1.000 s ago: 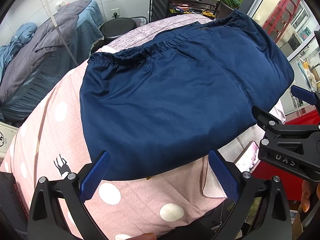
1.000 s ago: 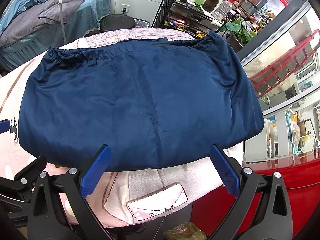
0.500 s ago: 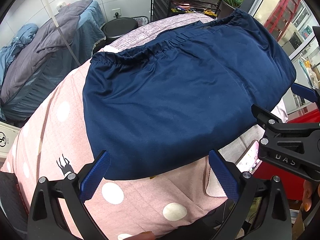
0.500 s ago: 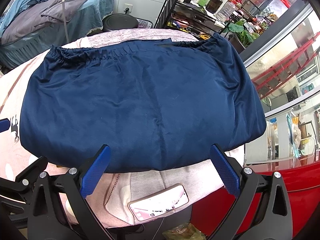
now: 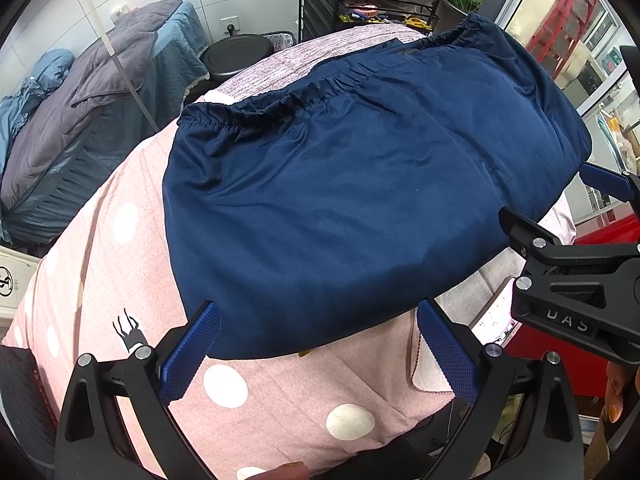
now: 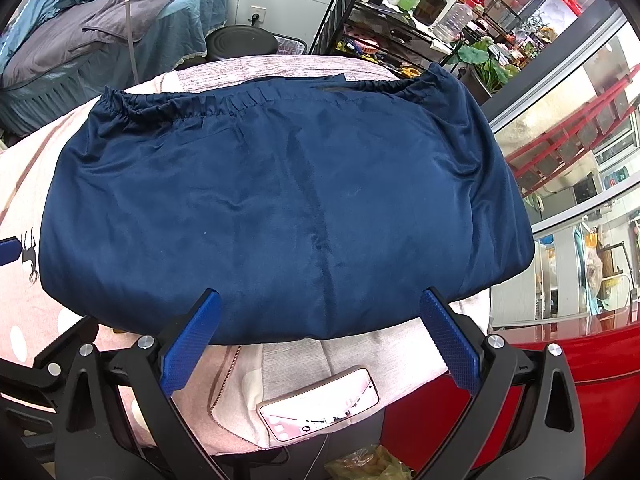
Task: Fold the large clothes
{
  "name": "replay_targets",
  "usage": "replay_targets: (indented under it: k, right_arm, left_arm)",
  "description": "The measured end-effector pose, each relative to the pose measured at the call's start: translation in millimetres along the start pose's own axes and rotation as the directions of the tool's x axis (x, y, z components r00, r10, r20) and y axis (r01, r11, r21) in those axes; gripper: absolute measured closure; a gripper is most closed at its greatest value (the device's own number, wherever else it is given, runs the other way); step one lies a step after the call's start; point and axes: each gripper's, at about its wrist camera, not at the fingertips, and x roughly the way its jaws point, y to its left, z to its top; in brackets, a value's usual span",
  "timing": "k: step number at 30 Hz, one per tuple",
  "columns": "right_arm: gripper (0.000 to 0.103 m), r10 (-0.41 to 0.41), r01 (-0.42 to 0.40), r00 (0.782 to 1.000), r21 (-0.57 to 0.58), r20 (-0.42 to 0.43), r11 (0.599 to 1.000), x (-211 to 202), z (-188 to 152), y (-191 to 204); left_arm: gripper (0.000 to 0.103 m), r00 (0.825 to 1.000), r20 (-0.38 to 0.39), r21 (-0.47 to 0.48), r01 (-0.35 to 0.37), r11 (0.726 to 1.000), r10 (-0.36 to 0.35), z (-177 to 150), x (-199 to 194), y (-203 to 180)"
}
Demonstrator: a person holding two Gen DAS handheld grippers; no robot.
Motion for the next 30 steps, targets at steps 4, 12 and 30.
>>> replay_targets:
  k: [4, 12, 30]
  right_arm:
    - [0.006, 0.0, 0.0, 1.0, -0.004, 0.0, 1.0, 0.5, 1.4, 0.5]
    - [0.006, 0.0, 0.0, 1.0, -0.005, 0.001, 1.0, 0.6, 1.8, 0.5]
    - [0.006, 0.002, -0.002, 1.0, 0.023, 0.009, 1.0, -2.3, -0.2, -1.0]
  left_arm:
    - [0.006, 1.0, -0.001, 0.0, -0.001, 1.0, 0.001, 0.0, 0.1, -0.2]
    - [0.006, 1.0, -0.004, -0.005, 0.016, 1.0, -0.016, -0.3, 0.7, 0.6]
    - [0.006, 0.991, 0.116, -0.048, 0.074, 0.996, -0.068, -2.9, -11.6, 4.3]
